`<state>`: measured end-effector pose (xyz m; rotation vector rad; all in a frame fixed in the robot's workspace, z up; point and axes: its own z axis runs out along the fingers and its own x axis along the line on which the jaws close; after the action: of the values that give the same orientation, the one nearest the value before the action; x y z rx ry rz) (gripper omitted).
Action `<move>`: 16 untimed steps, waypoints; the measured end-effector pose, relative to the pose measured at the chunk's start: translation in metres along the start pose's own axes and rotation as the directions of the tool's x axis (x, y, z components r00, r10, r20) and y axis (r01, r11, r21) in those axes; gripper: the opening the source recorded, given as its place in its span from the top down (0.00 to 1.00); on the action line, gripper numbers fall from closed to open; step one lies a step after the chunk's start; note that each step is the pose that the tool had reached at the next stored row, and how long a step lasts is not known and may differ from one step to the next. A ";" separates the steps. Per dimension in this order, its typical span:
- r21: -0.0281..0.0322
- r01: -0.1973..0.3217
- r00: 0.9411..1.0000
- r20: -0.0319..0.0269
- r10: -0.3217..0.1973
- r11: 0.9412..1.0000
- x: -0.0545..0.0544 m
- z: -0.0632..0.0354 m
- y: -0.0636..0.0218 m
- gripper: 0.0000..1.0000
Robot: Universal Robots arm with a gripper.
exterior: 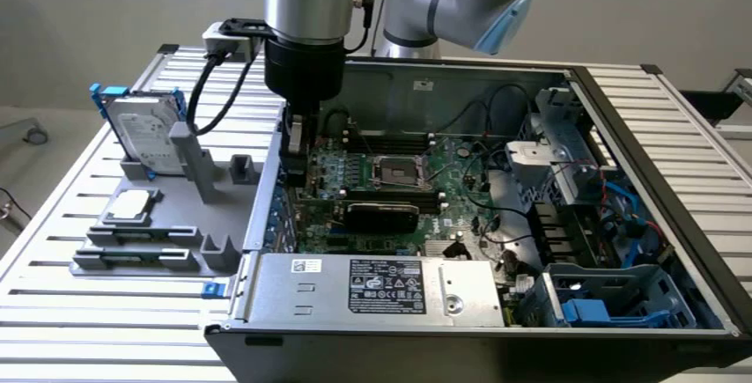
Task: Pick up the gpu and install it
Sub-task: 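Press down on the gpu until it lock into place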
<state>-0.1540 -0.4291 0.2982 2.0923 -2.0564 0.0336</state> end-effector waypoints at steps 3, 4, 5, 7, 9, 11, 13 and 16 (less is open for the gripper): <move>0.000 -0.002 1.000 0.001 0.002 1.000 0.000 -0.0003 0.0000 0.89; 0.000 -0.003 1.000 0.001 0.003 1.000 0.000 -0.0016 0.0002 0.89; 0.000 -0.004 1.000 0.001 0.004 1.000 0.000 -0.0041 0.0005 0.89; -0.001 -0.006 1.000 0.001 0.006 1.000 0.001 -0.0096 0.0001 0.89; -0.001 -0.006 1.000 0.001 0.006 1.000 0.002 -0.0133 -0.0038 0.89; -0.001 -0.006 1.000 0.001 0.006 1.000 0.002 -0.0156 -0.0119 0.89; -0.001 -0.006 1.000 0.001 0.006 1.000 0.003 -0.0177 -0.0208 0.89; -0.001 -0.005 1.000 0.004 0.005 1.000 0.003 -0.0220 -0.0339 0.89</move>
<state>-0.1175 -0.4287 0.3158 2.0880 -2.0639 0.0293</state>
